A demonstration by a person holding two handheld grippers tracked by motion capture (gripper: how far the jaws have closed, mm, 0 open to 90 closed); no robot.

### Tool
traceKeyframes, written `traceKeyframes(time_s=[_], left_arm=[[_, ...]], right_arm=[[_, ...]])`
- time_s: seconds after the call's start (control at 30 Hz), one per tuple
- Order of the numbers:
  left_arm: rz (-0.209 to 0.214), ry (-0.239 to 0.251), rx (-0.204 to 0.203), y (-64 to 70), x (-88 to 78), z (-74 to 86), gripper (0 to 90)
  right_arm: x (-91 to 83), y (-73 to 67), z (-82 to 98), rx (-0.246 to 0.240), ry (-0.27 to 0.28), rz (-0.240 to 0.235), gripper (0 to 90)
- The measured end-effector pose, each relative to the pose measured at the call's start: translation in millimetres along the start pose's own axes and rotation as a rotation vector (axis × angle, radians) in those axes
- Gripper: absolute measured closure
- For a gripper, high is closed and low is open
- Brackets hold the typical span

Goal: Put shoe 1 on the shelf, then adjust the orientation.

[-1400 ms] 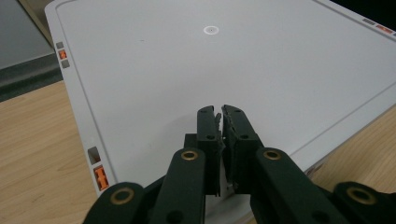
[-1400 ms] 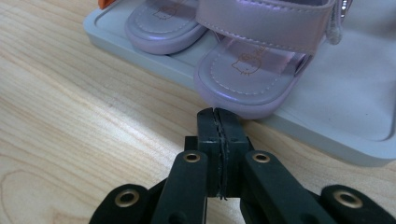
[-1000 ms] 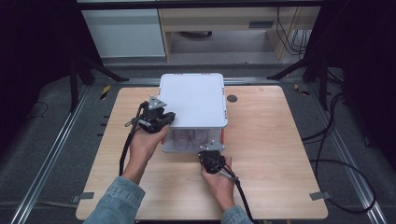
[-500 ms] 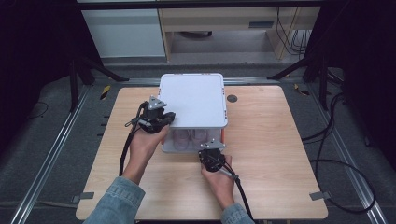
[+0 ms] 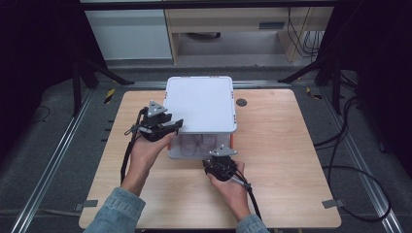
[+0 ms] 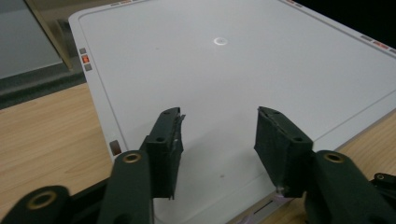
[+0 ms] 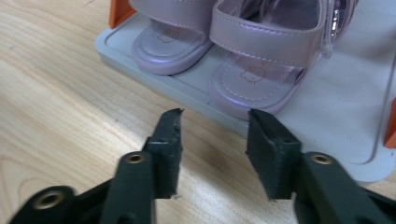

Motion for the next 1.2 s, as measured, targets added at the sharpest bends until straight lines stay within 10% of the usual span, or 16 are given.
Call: traceKeyframes(time_s=[0.33, 0.73, 1.2], left_arm=[[-0.028, 0.041, -0.018, -17.3, -22.5, -0.6, 15.7], [-0.080, 0.019, -0.042, -59.7, -64.1, 35.1, 10.8], [-0.099, -0.113, -0.058, -81.5, -56.1, 92.8, 10.0]], right_arm=[[-16.0, 7.9, -3.1, -0.040, 0.023, 0.002, 28.8], [-38.0, 45.0, 3.5, -0.063, 0.015, 0.049, 14.0], [-56.4, 96.7, 13.3, -0.001, -0.020, 0.087, 10.8]])
Point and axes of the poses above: each handheld gripper's, and its own axes: x roughly forward along the jaws, z roughly out of its underside, y roughly to its right, the point moved 9 cm from there along x, roughly forward along the jaws, and after that the axes turned 12 degrees about y, right-handed, at the moved point
